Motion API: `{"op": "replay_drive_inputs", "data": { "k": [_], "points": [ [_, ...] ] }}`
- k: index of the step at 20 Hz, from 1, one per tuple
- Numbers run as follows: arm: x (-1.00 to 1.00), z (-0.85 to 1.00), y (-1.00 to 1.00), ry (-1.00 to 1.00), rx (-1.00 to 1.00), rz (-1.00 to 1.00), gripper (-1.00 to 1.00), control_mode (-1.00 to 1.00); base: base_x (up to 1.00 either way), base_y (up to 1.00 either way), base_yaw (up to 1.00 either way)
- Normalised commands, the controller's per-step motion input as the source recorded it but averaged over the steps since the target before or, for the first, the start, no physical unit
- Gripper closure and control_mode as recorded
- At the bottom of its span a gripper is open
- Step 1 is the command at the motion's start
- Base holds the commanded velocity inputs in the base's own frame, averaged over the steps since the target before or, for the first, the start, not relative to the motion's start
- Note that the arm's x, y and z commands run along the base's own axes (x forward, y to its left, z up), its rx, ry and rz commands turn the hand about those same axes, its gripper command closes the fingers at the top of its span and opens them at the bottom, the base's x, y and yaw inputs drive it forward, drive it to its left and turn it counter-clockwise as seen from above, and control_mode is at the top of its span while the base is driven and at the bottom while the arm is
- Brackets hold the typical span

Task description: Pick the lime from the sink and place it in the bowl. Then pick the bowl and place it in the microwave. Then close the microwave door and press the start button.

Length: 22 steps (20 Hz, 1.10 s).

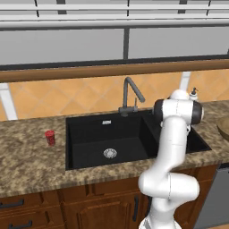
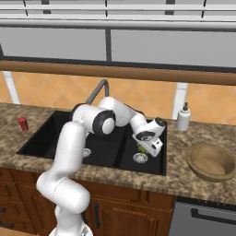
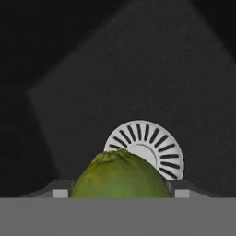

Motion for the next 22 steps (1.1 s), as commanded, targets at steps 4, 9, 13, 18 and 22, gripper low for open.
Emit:
{"op": "replay_drive_inputs", "data": {
  "k": [4,9,13,18,22],
  "points": [
    [-0.66,1.00,-0.06,-0.20,-0.13,0.00,1.00,-1.00,0.00,0.00,0.00],
    [-0.64,1.00,-0.40,-0.17,-0.12,0.00,1.00,-1.00,0.00,0.00,0.00],
    [-0.64,0.94,-0.72,-0.03,-0.03,-0.08,1.00,-1.00,0.00,0.00,0.00],
    [-0.47,1.00,-0.80,-0.01,-0.04,-0.12,1.00,-1.00,0.00,0.00,0.00],
    [-0.42,0.90,-0.81,0.00,-0.01,-0.15,1.00,-1.00,0.00,0.00,0.00]
  ]
}}
